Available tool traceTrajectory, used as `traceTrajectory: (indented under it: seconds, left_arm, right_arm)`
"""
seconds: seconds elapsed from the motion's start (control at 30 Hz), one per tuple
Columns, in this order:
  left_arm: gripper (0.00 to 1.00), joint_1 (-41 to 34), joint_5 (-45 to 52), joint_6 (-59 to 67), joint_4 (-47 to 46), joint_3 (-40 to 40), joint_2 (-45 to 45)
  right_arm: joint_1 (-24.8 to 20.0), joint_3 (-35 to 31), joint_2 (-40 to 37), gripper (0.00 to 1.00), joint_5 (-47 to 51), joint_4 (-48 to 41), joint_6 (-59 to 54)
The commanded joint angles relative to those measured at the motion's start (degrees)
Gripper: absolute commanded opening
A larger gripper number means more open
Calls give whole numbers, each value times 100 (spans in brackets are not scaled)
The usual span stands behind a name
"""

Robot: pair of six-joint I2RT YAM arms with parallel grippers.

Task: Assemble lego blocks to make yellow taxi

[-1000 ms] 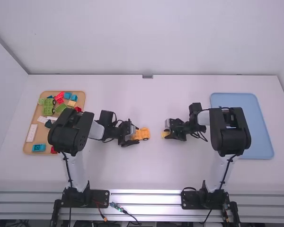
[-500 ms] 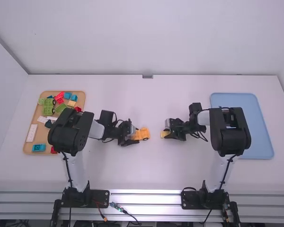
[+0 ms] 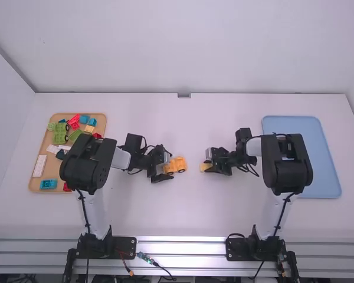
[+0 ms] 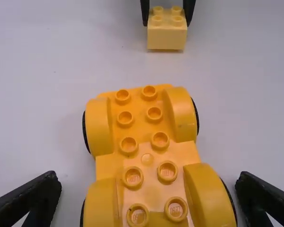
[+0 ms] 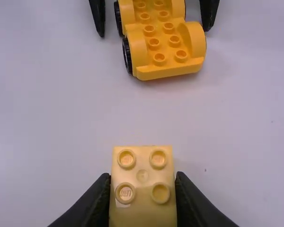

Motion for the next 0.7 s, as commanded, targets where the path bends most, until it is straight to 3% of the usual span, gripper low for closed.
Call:
traceTrajectory:
  seconds: [0.0,0.37,0.67]
  left_arm:
    - [99,-15,66,-284,-7,68,64]
    - [98,-15,44,-1344,1720,-675,64]
    - [97,-15,4,-1381,1843,-743,64]
  right_arm:
    - [0,52,78,32,-76,-24,-2]
    - [-4,52,78,32,-74,-22,-4]
    - [-4,52,78,33,-74,-24,-7]
